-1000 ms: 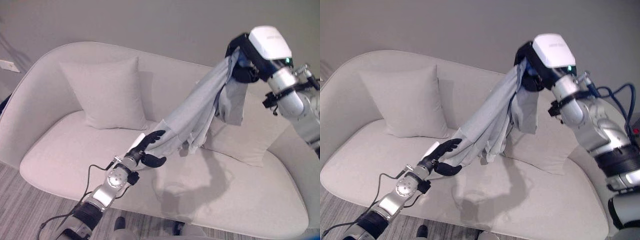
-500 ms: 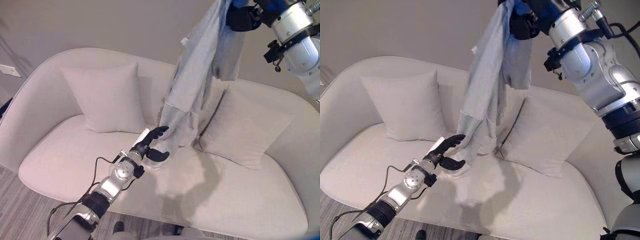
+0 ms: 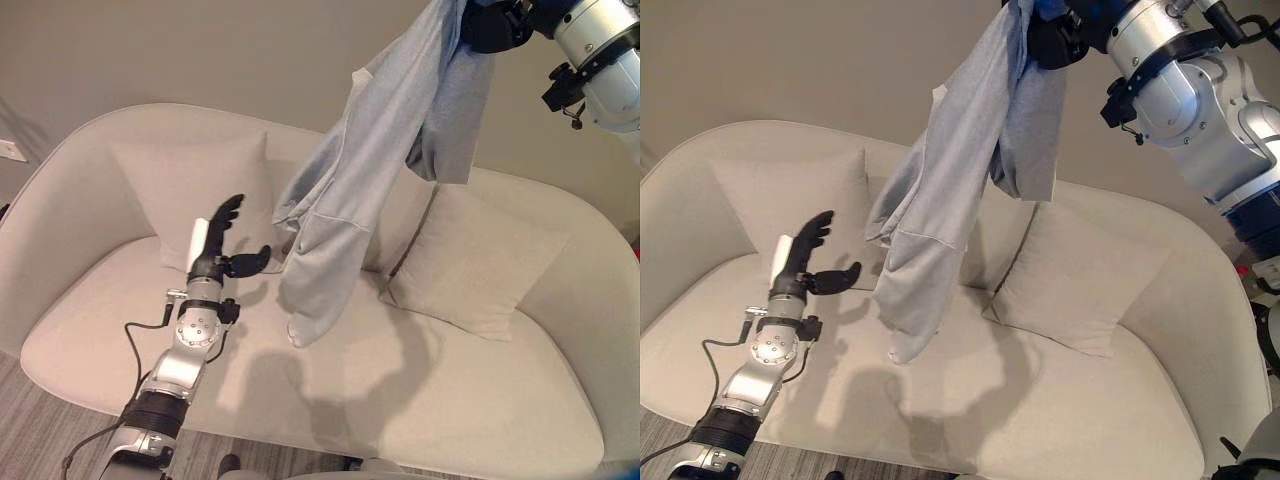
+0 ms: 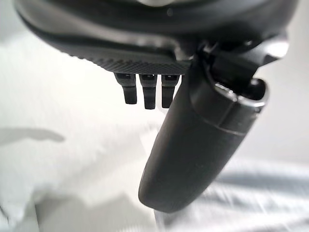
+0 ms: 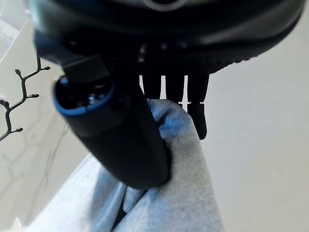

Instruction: Hang the clothes on the sofa on the clothes rack.

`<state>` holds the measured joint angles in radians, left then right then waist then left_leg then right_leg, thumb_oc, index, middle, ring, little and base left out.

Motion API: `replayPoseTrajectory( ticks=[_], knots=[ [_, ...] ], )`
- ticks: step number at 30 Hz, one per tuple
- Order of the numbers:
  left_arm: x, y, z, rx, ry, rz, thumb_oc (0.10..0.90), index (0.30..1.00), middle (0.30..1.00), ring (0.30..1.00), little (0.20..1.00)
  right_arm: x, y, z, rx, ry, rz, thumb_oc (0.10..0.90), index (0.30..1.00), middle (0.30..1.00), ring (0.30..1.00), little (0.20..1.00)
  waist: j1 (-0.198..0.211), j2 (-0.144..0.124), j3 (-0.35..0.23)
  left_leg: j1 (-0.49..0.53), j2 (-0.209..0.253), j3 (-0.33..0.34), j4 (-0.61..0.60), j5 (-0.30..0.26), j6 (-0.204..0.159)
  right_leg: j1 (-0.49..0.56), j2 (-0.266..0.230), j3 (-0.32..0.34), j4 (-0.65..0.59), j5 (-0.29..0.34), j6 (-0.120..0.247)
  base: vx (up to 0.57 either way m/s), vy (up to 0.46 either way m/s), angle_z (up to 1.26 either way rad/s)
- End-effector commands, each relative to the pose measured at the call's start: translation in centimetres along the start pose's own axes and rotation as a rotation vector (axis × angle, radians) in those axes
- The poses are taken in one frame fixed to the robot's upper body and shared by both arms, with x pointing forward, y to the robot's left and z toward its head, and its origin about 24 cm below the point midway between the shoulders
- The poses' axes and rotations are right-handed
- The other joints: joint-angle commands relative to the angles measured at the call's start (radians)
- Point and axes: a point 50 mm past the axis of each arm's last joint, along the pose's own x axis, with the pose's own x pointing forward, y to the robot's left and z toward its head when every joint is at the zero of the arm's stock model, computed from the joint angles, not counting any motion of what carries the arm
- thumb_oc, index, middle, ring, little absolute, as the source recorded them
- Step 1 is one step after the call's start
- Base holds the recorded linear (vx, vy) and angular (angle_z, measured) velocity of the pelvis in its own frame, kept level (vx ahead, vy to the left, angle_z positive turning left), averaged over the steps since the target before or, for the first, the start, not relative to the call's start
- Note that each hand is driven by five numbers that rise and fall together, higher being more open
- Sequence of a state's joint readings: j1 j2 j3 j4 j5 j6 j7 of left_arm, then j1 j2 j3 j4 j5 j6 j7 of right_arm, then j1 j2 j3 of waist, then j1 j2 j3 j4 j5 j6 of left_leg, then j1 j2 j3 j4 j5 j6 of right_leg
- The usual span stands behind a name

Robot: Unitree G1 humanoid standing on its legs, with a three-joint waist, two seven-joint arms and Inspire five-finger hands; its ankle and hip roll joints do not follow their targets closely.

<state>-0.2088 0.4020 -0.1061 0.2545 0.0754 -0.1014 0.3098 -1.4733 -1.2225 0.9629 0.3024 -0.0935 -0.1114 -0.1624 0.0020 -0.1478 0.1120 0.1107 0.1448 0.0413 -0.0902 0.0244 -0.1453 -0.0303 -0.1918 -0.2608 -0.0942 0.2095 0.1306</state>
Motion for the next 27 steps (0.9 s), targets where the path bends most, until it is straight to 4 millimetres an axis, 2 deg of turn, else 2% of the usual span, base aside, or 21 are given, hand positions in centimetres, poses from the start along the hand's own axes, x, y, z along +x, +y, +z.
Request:
replayPoseTrajectory(
  ticks=[1,5,10,12,15,16,22,27],
  knots=[
    [1.1,-0.2,3.8,0.057,-0.214,-0.015,0.800,0.900,0.900,0.900,0.900,-0.2,-9.2,-1.4,-0.046,0.080,-0.320,0.400,0.300,0.300,0.300,0.300,0.029,-0.016,-0.079,0.003,0.008,0.003,0.003,-0.091,0.020,0.120,-0.052,-0.022,0.007,-0.118,0.084,0.00,0.000,0.00],
    [0.9,-1.0,3.6,0.068,-0.204,-0.074,0.800,0.900,0.900,0.900,0.900,0.2,-9.5,-1.0,-0.048,0.066,-0.331,0.400,0.300,0.300,0.300,0.300,0.028,-0.009,-0.078,0.005,0.008,0.007,0.003,-0.092,0.022,0.118,-0.052,-0.019,0.007,-0.118,0.085,0.00,0.000,0.00],
    [0.6,-3.0,4.1,-0.014,-0.212,-0.188,0.800,0.900,0.900,0.900,0.900,1.0,-9.5,-0.2,-0.035,0.045,-0.340,0.400,0.300,0.300,0.300,0.300,0.026,-0.002,-0.074,0.007,0.006,0.007,0.003,-0.092,0.024,0.118,-0.052,-0.015,0.007,-0.117,0.083,0.00,0.000,0.00],
    [0.2,-3.9,4.3,-0.078,-0.205,-0.242,0.800,0.900,0.900,0.900,0.900,1.3,-9.5,0.1,-0.030,0.037,-0.345,0.400,0.300,0.300,0.300,0.300,0.025,0.000,-0.075,0.008,0.007,0.008,0.003,-0.093,0.025,0.119,-0.052,-0.014,0.007,-0.116,0.083,0.00,0.000,0.00],
    [-0.8,-5.9,4.8,-0.286,-0.165,-0.379,0.800,0.900,0.900,0.900,0.900,2.1,-9.0,0.4,-0.032,0.042,-0.332,0.400,0.300,0.300,0.300,0.300,0.025,0.009,-0.073,0.013,0.008,0.008,0.003,-0.091,0.028,0.123,-0.052,-0.008,0.007,-0.120,0.082,0.00,0.000,0.00],
    [-0.7,-5.9,4.8,-0.288,-0.165,-0.380,0.800,0.900,0.900,0.900,0.900,2.1,-9.0,0.4,-0.033,0.042,-0.332,0.400,0.300,0.300,0.300,0.300,0.025,0.010,-0.072,0.014,0.008,0.008,0.003,-0.092,0.028,0.123,-0.051,-0.008,0.007,-0.120,0.082,0.00,-0.003,-0.03],
    [-1.0,-7.5,6.0,-0.385,-0.167,-0.490,0.800,0.900,0.900,0.900,0.900,3.0,-8.6,0.3,-0.021,0.072,-0.319,0.400,0.300,0.300,0.300,0.300,0.021,0.021,-0.070,0.020,0.010,0.006,0.003,-0.091,0.028,0.133,-0.050,-0.009,0.007,-0.123,0.081,0.00,0.000,-0.01],
    [-1.1,-9.4,7.6,-0.428,-0.194,-0.583,0.800,0.900,0.900,0.900,0.900,3.8,-7.9,1.2,-0.022,0.050,-0.308,0.400,0.300,0.300,0.300,0.300,0.014,0.028,-0.068,0.026,0.008,0.008,0.003,-0.092,0.029,0.137,-0.051,-0.007,0.007,-0.125,0.081,-0.01,0.001,0.00]
  ],
)
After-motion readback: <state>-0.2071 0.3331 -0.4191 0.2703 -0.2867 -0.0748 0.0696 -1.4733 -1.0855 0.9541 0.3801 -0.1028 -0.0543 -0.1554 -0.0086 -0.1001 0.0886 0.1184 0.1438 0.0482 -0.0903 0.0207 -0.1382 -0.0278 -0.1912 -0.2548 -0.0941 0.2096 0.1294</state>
